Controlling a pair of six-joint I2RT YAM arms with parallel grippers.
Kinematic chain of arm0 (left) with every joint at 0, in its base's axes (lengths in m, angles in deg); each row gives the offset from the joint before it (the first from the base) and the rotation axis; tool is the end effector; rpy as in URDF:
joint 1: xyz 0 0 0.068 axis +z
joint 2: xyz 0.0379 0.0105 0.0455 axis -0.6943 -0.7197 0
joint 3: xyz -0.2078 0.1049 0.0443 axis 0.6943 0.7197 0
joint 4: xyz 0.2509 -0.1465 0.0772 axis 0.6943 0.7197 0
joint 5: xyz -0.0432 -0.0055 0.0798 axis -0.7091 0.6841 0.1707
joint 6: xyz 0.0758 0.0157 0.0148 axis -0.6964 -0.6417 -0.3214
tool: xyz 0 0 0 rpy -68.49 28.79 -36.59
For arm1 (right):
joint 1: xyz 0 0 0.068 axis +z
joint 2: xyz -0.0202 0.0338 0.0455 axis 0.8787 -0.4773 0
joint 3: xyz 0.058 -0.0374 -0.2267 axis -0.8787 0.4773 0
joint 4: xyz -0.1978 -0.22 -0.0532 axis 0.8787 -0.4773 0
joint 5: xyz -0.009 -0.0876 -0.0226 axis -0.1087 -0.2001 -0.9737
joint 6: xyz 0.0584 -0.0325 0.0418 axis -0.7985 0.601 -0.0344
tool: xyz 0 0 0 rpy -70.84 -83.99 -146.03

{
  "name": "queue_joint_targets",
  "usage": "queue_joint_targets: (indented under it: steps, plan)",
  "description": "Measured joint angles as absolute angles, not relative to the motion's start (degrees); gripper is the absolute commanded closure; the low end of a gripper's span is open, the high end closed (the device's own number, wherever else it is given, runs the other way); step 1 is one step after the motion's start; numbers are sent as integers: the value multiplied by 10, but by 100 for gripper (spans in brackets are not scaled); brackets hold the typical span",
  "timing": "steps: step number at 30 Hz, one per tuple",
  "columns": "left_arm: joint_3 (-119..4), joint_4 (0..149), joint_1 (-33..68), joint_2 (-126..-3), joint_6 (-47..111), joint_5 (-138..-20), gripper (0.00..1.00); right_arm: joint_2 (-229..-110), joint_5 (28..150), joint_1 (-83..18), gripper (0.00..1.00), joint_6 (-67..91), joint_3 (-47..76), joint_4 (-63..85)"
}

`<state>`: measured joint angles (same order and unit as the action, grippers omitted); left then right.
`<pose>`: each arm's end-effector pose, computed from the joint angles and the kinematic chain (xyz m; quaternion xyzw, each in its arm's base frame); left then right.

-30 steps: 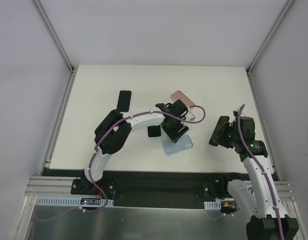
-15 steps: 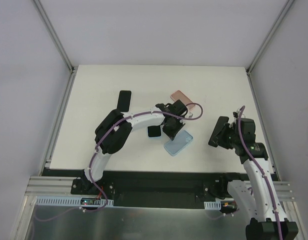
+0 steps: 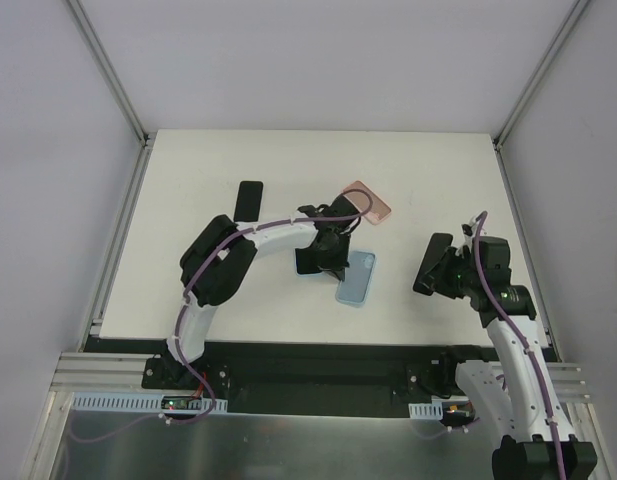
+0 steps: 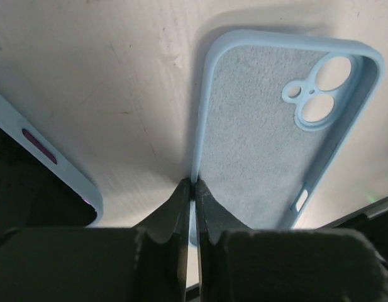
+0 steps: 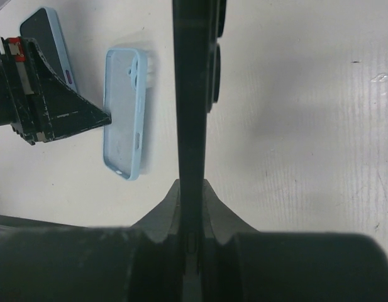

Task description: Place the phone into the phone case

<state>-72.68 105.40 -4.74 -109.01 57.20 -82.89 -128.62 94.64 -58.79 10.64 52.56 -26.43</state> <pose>0.3024 -0.3656 0.0811 0.1236 0.9565 -0.2400 0.1106 0.2398 0.0268 0.2150 -0.0061 0.9043 0.1438 0.4020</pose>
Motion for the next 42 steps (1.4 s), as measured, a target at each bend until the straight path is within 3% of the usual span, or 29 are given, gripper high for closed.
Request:
queue_joint_targets:
  steps: [1,3,5,10,13,15,16,17,19,27,42]
  plan:
    - [-721,1048,-47,-1087,591,-830,90,-1286,952,-588,96,107,528,-261]
    - [-709,1038,-47,-1082,624,-837,69,-1287,964,-588,96,109,534,-259]
    - [-698,1030,-47,-1075,651,-843,42,-1293,984,-589,95,109,539,-256]
    - [-678,1026,-45,-1032,686,-845,31,-1324,1051,-588,93,117,540,-232]
    - [-672,1026,-34,-991,687,-845,35,-1334,1076,-581,91,118,541,-212]
    - [-670,1024,-19,-963,681,-848,44,-1336,1082,-568,92,112,545,-191]
    - [-668,1023,-8,-950,675,-849,69,-1336,1083,-561,93,109,549,-178]
    - [-666,1022,0,-940,671,-853,83,-1339,1084,-550,93,102,553,-165]
    - [-654,1014,23,-917,658,-859,100,-1352,1080,-526,93,87,561,-141]
    - [-568,978,53,-893,621,-891,100,-1430,1006,-409,96,30,569,-86]
    - [-542,903,19,-935,620,-918,100,-1562,981,-364,96,-44,569,-4]
